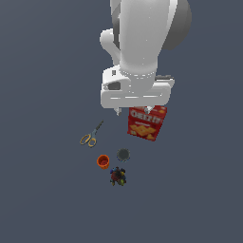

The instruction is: Pick up a designated object from a clutter of objects.

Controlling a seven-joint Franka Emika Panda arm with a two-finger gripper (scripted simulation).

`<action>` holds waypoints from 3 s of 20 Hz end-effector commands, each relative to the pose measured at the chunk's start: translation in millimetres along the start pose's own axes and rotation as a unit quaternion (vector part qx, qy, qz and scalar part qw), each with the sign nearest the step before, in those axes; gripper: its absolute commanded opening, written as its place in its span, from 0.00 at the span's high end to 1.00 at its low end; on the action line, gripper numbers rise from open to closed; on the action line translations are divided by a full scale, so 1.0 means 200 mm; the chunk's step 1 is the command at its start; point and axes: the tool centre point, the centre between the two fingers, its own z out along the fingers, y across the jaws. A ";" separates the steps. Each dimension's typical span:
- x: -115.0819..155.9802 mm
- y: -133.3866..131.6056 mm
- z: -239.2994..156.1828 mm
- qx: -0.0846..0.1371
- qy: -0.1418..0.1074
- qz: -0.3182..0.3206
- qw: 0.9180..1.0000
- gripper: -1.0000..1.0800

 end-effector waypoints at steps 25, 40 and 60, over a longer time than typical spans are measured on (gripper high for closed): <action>0.34 0.59 0.97 0.001 0.004 0.046 0.999 0.04; 0.34 0.64 1.13 -0.001 0.004 0.049 0.999 0.04; 0.35 0.64 1.31 -0.001 0.004 0.049 0.999 1.00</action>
